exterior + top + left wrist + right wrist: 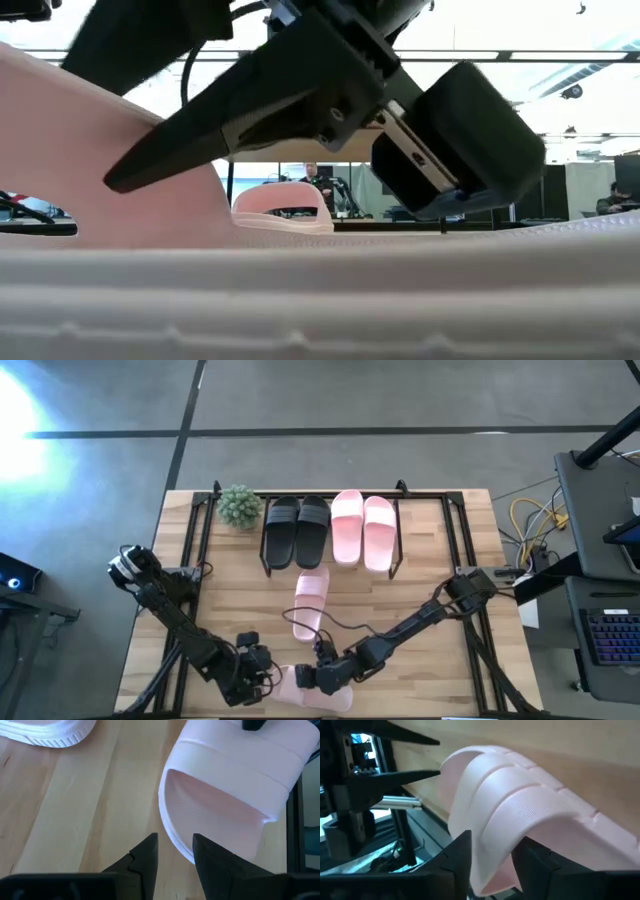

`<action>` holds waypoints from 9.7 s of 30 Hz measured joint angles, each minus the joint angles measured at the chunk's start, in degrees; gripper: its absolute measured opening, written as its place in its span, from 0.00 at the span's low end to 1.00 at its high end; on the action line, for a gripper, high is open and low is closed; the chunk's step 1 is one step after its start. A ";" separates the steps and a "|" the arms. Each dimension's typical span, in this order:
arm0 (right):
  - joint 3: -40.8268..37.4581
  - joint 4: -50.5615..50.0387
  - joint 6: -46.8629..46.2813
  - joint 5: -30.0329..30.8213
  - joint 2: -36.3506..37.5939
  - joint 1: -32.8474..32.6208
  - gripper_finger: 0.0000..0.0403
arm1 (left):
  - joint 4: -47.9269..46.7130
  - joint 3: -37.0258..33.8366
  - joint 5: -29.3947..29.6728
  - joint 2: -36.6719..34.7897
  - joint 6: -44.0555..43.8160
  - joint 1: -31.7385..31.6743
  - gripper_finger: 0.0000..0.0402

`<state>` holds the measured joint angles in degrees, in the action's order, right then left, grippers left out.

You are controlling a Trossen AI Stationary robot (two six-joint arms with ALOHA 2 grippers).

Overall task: Pick and place slides into the shelf
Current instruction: Put the pink slipper under the shelf, then adjust the pink slippers under the shelf

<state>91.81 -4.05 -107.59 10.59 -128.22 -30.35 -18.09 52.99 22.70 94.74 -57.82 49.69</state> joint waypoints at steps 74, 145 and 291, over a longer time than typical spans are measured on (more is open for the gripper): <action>5.99 -73.84 22.73 -10.18 10.53 -5.50 0.21 | -0.24 0.09 -2.07 -0.15 -0.35 1.03 0.27; 0.92 -62.53 43.10 3.17 11.89 11.06 0.03 | 0.09 0.39 -1.79 -0.17 -3.49 1.01 0.27; -11.91 -21.56 15.20 7.39 7.50 2.56 0.03 | 11.92 -8.62 5.75 -14.14 -1.85 -4.95 0.27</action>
<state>79.90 -25.61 -92.39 17.98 -120.72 -27.79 -6.17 44.38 28.45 80.60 -59.67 44.74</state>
